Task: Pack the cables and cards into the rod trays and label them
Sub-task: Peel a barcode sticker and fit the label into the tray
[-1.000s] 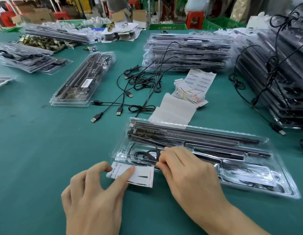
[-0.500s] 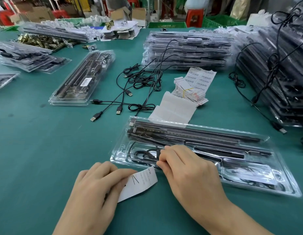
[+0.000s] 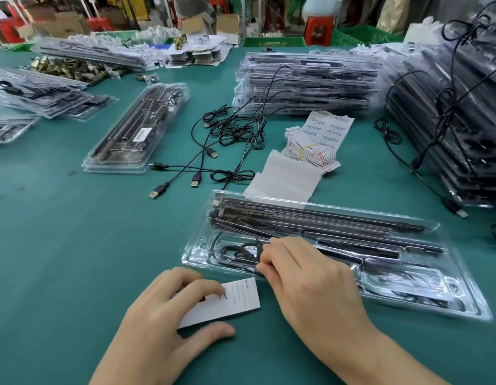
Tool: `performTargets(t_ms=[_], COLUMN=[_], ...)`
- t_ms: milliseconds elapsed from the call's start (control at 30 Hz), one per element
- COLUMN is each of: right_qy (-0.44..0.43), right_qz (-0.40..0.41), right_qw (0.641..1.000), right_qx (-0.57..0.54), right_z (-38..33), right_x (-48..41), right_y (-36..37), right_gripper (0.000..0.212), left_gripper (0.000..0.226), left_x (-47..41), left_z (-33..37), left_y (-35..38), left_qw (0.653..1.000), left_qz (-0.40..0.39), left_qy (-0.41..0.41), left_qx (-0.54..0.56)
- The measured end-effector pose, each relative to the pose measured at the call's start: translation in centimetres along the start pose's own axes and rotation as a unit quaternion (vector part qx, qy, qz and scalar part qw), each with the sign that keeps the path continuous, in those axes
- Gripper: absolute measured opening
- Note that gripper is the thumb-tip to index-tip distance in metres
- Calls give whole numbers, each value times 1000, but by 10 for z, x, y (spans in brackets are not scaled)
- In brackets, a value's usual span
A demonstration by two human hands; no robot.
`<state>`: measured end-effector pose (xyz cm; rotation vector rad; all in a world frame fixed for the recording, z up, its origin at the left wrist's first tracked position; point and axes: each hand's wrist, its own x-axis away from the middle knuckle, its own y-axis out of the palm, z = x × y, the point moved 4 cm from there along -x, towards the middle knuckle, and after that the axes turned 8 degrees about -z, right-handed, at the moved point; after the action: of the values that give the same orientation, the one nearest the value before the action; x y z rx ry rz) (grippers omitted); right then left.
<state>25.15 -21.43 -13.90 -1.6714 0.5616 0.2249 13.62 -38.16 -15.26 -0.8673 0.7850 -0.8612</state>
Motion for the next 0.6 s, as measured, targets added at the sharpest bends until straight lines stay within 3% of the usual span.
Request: performTargets(t_ms=[267, 400, 600], right_qy=[15, 18, 21], right_qz=[-13, -11, 0], right_qw=[1000, 1000, 1000], right_qx=[0, -9, 1], right_z=[1, 1, 0], right_x=[0, 0, -1], right_y=[1, 1, -1], right_gripper=[22, 20, 15], left_gripper=[22, 19, 17], left_x=[-11, -10, -15], left_z=[5, 3, 9], left_y=[-10, -9, 0], left_qw=[988, 979, 969], left_qz=[112, 156, 163], left_qy=[61, 48, 55], left_qx=[-91, -119, -176])
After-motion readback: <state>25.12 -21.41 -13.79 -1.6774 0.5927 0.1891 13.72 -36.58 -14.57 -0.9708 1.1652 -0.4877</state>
